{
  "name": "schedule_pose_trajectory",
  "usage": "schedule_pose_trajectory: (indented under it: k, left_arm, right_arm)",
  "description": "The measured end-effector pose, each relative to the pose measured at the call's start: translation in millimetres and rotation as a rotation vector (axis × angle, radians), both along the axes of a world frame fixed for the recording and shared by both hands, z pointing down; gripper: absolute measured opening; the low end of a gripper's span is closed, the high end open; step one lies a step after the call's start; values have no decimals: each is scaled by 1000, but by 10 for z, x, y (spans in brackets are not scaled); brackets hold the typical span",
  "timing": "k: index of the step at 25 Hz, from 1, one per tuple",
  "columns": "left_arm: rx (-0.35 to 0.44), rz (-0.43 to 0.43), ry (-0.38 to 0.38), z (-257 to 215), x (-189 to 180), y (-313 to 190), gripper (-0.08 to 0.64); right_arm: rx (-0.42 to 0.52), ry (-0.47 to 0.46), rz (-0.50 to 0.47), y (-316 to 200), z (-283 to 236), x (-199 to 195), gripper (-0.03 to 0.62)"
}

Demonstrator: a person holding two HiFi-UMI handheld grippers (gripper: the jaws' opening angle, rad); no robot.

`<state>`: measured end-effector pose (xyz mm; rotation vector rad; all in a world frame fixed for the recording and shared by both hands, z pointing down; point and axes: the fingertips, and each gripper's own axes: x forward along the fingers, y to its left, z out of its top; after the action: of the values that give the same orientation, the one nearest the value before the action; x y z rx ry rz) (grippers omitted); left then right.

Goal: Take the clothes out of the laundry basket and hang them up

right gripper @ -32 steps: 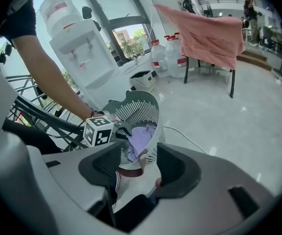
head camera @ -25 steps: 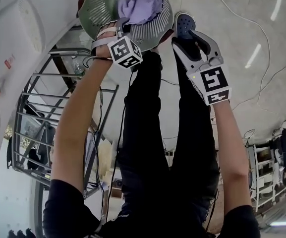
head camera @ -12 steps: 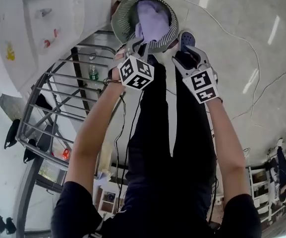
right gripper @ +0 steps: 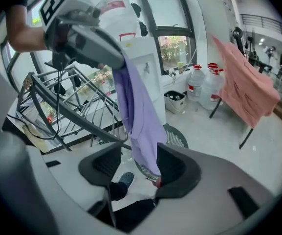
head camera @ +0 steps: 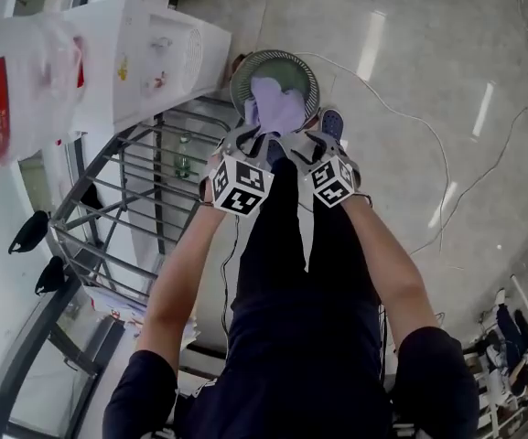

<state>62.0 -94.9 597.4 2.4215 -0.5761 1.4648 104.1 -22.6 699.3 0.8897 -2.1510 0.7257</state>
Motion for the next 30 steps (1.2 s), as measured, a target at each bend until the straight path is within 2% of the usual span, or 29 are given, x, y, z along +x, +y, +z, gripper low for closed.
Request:
schedule_pose_trajectory:
  k: [3, 5, 7, 8, 9, 10, 12, 17, 21, 23, 28, 30]
  left_arm:
    - [4, -64, 41, -604, -52, 23, 58]
    - [40, -75, 52, -964, -100, 33, 58]
    - [43, -119, 84, -1228, -166, 59, 58]
    - [49, -144, 97, -1324, -213, 73, 58]
    - [67, -161, 100, -1401, -274, 85, 58]
    - [87, -172, 98, -1461, -348, 98, 58]
    - [88, -203, 107, -1556, -524, 136, 58]
    - [99, -256, 145, -1816, -918, 171, 58]
    - [137, -289, 200, -2000, -1061, 163, 58]
    - [143, -332, 240, -2085, -1161, 220, 58]
    - [177, -411, 320, -2266, -1323, 383, 58]
    - [199, -448, 348, -2357, -1346, 435, 58]
  right_arm:
    - [64, 23, -88, 42, -199, -266, 227]
    - [111, 37, -99, -27, -351, -403, 229]
    - [129, 14, -86, -125, -505, -552, 230]
    - [141, 2, -72, -173, -596, -609, 204]
    - [161, -2, -49, -223, -699, -640, 95]
    - [180, -3, -23, -259, -805, -653, 23]
    - [187, -8, 9, -247, -993, -661, 20]
    - [185, -27, 2, -106, -1557, -472, 18]
    - [164, -141, 37, -304, -2128, -237, 17]
    - [182, -184, 58, -386, -2455, -205, 17]
    - [278, -196, 75, -522, -3226, -189, 17]
    - [293, -228, 83, -500, -3425, -215, 17]
